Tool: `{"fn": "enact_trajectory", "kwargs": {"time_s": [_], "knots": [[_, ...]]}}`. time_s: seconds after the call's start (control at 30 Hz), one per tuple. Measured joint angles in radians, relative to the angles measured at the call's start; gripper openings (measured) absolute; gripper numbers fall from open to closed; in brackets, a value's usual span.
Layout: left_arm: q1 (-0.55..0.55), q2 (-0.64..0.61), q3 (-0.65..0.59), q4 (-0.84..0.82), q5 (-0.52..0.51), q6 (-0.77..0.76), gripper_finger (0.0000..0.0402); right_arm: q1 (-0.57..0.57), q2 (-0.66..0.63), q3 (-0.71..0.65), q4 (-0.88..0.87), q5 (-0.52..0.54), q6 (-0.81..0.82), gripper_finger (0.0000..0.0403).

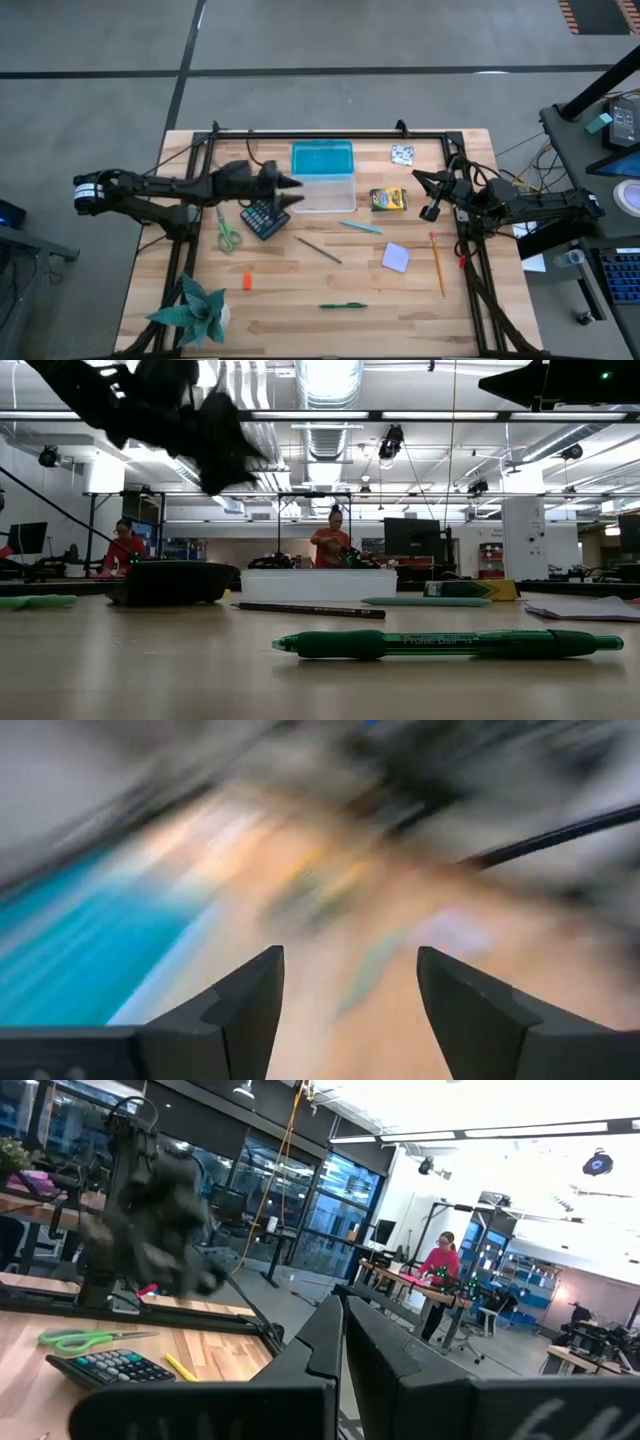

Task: Pack school essentials
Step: Put the yellow pen into the blue supply box

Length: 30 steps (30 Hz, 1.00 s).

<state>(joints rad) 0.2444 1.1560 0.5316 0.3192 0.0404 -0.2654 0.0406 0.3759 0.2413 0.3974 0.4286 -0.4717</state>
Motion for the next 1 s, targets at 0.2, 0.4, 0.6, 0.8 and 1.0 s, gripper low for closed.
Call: {"fn": "enact_trajectory", "kwargs": {"time_s": [0.2, 0.4, 0.6, 0.8, 1.0], "knots": [[0.094, -0.013, 0.029, -0.434, -0.16, -0.121, 0.0212, 0.0, 0.0, 0.0, 0.004, 0.0, -0.016, 0.0009], [0.194, 0.071, 0.027, -0.458, -0.134, 0.027, 0.0212, 0.0, 0.0, 0.0, 0.009, 0.001, -0.031, 0.0009], [0.232, 0.207, 0.04, -0.396, -0.125, 0.349, 0.0212, 0.0, 0.0, 0.0, 0.03, 0.001, -0.053, 0.0009], [0.297, 0.332, 0.061, -0.352, -0.125, 0.361, 0.0212, 0.0, 0.0, 0.0, 0.03, 0.001, -0.067, 0.0009], [0.312, 0.409, 0.065, -0.266, -0.118, 0.359, 0.0198, 0.0, 0.0, 0.0, 0.027, 0.002, -0.065, 0.0009]]}}
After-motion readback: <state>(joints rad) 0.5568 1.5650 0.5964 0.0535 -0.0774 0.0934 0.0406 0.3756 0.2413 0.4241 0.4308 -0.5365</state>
